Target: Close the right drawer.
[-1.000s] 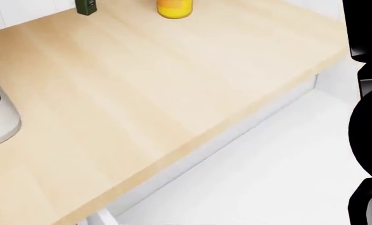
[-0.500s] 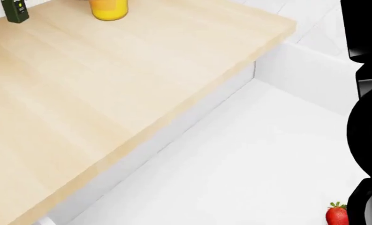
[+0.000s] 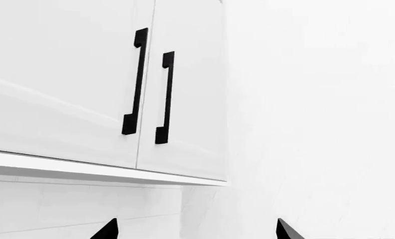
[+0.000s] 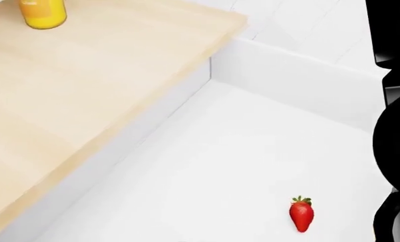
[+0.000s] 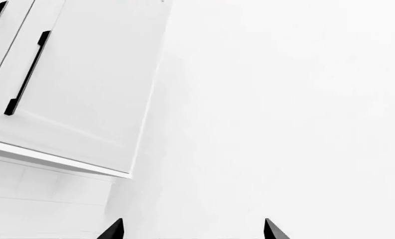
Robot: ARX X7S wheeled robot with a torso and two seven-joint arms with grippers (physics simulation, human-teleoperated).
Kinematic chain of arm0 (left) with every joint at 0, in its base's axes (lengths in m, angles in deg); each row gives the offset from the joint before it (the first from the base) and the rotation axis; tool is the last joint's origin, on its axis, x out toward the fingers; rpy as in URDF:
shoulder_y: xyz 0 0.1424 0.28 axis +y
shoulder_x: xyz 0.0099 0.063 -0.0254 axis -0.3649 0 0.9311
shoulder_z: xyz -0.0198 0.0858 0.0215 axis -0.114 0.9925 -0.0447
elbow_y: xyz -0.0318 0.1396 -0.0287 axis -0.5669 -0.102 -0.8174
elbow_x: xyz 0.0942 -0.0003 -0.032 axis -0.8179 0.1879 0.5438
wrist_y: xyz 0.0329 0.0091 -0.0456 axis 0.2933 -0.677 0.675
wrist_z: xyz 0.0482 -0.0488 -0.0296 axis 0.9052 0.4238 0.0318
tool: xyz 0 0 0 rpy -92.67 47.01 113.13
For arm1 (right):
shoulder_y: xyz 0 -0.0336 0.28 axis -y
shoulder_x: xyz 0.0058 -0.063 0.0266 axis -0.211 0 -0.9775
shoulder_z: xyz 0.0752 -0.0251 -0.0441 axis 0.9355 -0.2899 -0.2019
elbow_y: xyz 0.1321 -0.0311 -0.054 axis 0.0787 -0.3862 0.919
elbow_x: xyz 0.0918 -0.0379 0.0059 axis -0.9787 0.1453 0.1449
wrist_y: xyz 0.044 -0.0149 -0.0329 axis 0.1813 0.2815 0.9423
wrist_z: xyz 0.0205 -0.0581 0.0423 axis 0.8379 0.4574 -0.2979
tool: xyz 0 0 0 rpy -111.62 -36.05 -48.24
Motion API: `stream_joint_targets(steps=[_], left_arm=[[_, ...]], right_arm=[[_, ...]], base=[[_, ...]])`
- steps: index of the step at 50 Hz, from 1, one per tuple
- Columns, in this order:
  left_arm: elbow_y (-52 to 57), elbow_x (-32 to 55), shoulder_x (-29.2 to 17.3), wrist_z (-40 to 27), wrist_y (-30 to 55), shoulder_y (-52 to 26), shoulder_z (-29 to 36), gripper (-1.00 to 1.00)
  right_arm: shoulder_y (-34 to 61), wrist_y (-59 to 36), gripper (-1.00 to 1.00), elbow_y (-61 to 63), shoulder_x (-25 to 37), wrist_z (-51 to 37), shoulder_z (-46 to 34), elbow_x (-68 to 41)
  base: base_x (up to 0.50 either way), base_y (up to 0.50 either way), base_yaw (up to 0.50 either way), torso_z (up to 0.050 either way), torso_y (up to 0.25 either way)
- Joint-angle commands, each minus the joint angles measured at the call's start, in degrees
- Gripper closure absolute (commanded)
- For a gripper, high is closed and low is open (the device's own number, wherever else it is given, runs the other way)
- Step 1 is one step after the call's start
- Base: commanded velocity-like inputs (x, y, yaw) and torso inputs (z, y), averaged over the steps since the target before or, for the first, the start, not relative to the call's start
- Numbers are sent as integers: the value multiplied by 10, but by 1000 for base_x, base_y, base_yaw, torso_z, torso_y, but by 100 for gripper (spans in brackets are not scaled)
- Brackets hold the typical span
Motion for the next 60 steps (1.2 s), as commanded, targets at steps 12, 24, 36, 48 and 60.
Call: stream_joint_targets(steps=[12,24,36,48,60], left_arm=[[11,21,-2,-12,22,-9,-12,-100],[12,27,-7,-14,22,-6,-16,-100],[7,26,-15,-11,10,-1,-11,-100],[-4,18,-17,-9,-11,5,2,-100],[5,31,-15,-19,5,-1,-3,-100]], right_arm=[[5,-25,-100,19,0,-8,6,-12],[4,-22,-100,17,-1,-12,1,-13],[4,-19,-100,15,-1,-16,-2,-14],[-16,38,-100,-20,-2,-17,-20,2],[-3,-5,-100,8,5,-16,0,-17]], base=[[0,0,-500,0,0],[0,0,-500,0,0],[0,0,-500,0,0],[0,0,-500,0,0],[0,0,-500,0,0]])
